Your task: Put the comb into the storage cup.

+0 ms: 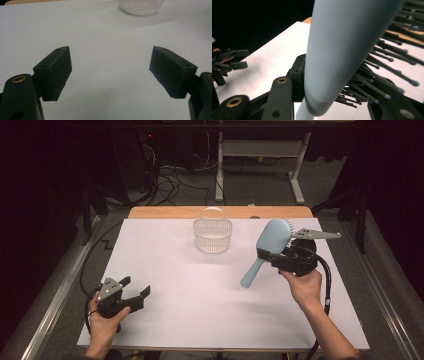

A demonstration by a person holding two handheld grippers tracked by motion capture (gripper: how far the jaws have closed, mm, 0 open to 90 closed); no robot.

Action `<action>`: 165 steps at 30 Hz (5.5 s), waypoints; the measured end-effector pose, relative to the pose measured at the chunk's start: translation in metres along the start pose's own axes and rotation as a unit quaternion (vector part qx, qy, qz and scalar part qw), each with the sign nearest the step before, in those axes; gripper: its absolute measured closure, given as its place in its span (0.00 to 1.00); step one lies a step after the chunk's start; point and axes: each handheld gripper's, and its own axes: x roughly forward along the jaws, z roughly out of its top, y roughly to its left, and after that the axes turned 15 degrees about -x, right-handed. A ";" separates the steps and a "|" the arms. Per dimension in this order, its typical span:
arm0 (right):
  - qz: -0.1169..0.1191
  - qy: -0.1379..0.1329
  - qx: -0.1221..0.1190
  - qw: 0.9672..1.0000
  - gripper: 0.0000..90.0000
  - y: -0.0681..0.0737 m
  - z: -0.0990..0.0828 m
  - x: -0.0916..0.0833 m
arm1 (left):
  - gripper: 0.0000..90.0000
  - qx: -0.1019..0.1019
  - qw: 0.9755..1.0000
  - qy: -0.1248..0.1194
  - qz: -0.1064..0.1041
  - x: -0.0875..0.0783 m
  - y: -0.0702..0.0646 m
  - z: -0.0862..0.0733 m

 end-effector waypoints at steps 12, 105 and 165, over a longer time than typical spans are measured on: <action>-0.006 -0.004 -0.002 1.000 0.62 -0.003 0.021 0.020 | 0.21 0.008 1.000 -0.001 0.001 0.004 -0.002 -0.003; -0.108 -0.030 0.002 0.994 0.60 -0.028 0.096 0.142 | 0.26 0.025 0.999 -0.022 -0.016 -0.003 -0.008 -0.006; -0.107 0.050 -0.012 0.993 0.56 -0.019 0.062 0.209 | 0.26 0.034 0.998 -0.044 -0.008 -0.008 -0.009 -0.005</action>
